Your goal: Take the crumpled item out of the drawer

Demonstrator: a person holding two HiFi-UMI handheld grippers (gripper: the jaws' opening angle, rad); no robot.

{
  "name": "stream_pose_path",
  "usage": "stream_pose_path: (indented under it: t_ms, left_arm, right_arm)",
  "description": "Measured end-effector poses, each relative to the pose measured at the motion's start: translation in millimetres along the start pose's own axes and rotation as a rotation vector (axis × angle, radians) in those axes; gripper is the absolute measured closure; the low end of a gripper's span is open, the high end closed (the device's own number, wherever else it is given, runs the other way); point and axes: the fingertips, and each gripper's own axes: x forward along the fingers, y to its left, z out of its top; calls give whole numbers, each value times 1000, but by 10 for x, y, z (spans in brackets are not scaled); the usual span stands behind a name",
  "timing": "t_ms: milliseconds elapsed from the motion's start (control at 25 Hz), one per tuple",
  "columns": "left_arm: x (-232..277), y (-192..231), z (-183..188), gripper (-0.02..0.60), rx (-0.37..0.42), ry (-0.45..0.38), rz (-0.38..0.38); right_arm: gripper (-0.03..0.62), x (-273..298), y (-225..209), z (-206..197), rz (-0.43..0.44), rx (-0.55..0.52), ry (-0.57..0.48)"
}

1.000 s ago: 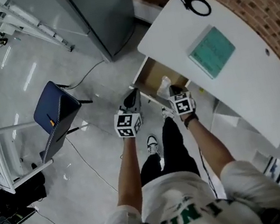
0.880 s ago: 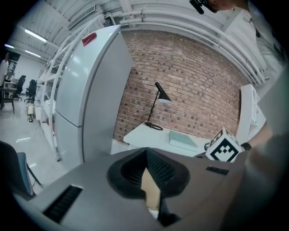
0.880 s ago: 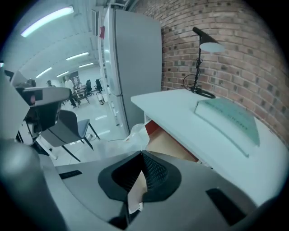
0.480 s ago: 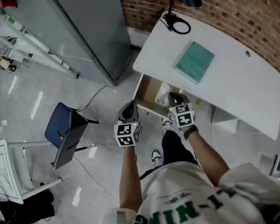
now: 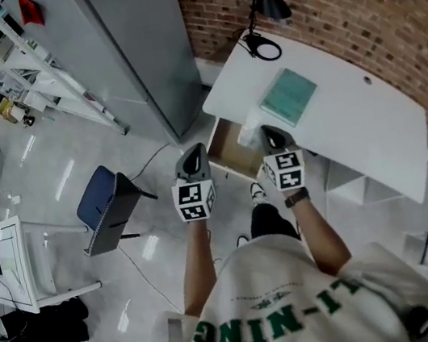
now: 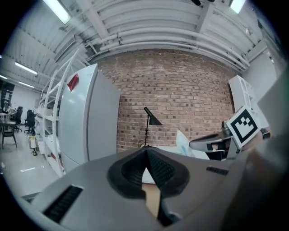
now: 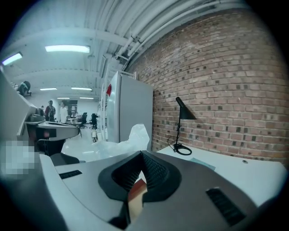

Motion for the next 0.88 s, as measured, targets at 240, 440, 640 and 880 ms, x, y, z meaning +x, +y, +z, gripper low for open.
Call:
stream_pose_path:
  t_ms: [240,440,640,880]
  left_arm:
    - [-111,-185,328,585,7,-63,-15]
    - [-213,-232,536,586,15,-101,6]
    - [-257,-178,651,584,-1,-130,30]
    - [-265,-149,674,584,16,-117,49]
  right_arm:
    - [589,-260,-13,354,-12,0,-96]
    - [589,-434,10,614,-30,-6,-165]
    - [589,-511,72,740,-17,-13,-188]
    - [589,-584,85,861,-22,-14,-211]
